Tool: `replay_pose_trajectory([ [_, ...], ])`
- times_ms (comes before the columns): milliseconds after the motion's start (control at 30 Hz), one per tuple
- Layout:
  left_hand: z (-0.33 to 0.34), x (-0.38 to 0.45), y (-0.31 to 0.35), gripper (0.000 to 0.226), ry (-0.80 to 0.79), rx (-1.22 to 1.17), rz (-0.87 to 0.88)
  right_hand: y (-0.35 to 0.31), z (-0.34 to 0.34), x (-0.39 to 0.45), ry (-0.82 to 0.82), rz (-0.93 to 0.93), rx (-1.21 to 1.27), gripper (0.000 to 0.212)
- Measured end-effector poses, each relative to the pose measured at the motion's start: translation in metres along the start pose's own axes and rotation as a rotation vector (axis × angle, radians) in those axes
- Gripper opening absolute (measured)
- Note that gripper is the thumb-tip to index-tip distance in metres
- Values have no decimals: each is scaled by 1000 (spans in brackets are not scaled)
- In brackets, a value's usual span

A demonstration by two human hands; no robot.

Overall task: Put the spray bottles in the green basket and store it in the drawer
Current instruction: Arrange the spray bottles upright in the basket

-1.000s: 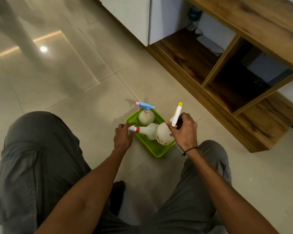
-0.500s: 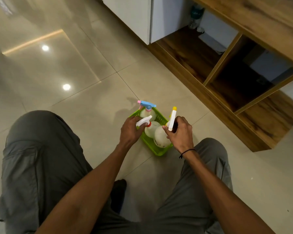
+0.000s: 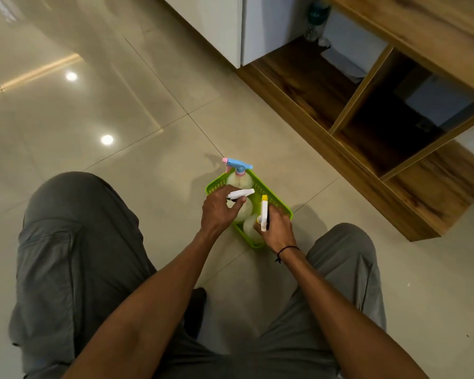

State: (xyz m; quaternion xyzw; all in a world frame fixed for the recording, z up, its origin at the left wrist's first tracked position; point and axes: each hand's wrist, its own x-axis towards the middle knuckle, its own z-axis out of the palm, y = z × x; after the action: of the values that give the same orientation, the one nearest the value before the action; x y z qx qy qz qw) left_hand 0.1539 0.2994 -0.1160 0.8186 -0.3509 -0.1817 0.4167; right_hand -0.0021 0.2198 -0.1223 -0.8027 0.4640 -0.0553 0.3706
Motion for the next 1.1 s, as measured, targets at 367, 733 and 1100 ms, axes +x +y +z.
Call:
replay_pose_trajectory([
  [367,-2,-4,-16,54,-17,-44,-202,19,-1,2,-130,49,-52,32],
  [733,12,-15,-29,65,-33,-410,-883,26,-11,41,-36,317,-121,71],
  [1100,16,-22,-31,77,-317,-479,-756,17,11,51,-74,458,103,43],
])
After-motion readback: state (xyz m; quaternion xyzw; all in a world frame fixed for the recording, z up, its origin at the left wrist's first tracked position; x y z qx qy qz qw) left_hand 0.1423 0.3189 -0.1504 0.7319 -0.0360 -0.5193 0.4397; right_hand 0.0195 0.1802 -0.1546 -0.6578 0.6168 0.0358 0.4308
